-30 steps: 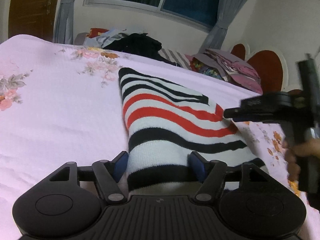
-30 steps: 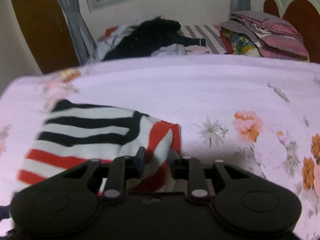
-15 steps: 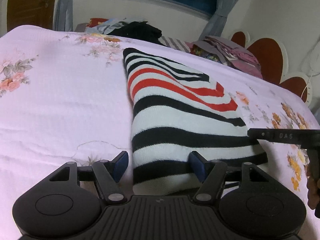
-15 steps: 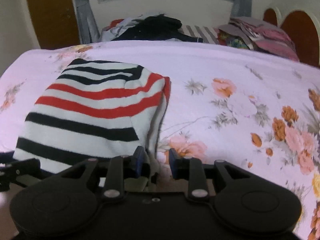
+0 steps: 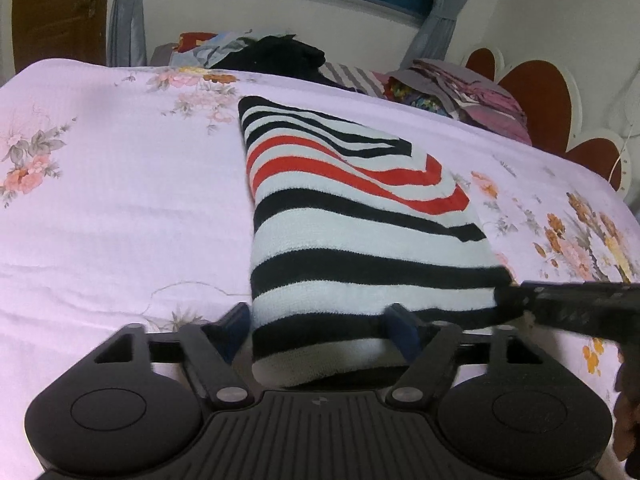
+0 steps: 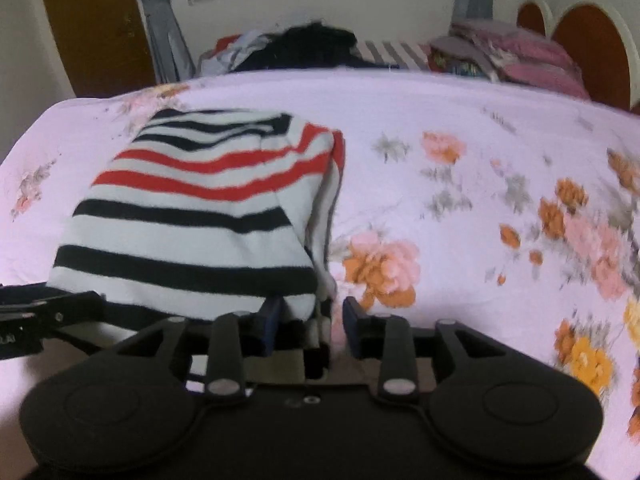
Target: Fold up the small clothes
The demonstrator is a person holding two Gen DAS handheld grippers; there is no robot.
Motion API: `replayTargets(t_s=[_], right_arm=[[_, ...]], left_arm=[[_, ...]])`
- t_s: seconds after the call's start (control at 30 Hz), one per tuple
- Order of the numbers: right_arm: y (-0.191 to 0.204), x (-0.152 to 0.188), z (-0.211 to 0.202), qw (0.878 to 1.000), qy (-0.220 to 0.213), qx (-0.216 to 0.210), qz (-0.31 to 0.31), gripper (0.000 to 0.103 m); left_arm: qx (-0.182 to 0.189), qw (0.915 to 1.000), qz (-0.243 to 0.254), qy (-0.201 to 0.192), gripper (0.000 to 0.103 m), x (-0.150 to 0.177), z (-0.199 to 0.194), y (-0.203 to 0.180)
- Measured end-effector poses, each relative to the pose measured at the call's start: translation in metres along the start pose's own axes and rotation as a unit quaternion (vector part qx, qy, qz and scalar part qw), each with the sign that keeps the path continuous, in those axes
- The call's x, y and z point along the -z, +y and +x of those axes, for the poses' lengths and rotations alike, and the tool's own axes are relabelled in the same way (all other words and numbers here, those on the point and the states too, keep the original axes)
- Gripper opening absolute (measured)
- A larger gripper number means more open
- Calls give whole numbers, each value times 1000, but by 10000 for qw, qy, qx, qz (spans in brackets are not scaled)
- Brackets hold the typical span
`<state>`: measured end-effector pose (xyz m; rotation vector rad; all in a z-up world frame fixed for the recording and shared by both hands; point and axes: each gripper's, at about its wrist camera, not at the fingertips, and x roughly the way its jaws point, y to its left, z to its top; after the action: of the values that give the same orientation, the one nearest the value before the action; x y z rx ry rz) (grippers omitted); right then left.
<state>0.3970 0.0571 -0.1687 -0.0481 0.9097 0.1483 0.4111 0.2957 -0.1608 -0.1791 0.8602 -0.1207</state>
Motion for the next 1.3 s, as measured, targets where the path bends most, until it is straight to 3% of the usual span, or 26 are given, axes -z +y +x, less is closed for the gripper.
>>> replayTargets(t_s=[0.2,0.43,0.7,0.8,0.9,0.97,1.0,1.13,1.3], right_arm=[[-9,3,8,9995,106,-75,298,42],[-4,4,5,9997,118,26,233,48],[-1,6,8,9996,131,130,219,56],[0,6,8,9996,137,163,169,59],[-2,5,10,9996,177,174,153,63],[-3,3,13,9991,221,318,150,79],[-5,3,14,9990,253,343,151,81],[-13,0,-3,9991,213,113,360,81],[-16,17,-49,9995,-24,-250,204,84]], left_arm=[[-15,9998,-151,154,101,-3,2,0],[-444,9943,-504,831,103,0,14,4],[-1017,9939,-417,48,103,11,-19,-3],[-1164,9896,-824,164,103,8,-27,6],[-1318,9872,-869,224,103,7,-31,10],[-1385,9865,-847,201,103,10,-35,9],[-1431,9863,-794,183,103,11,-37,7],[-1739,9834,-503,119,103,11,-54,-6],[-1739,9842,-314,-61,103,14,-90,-33]])
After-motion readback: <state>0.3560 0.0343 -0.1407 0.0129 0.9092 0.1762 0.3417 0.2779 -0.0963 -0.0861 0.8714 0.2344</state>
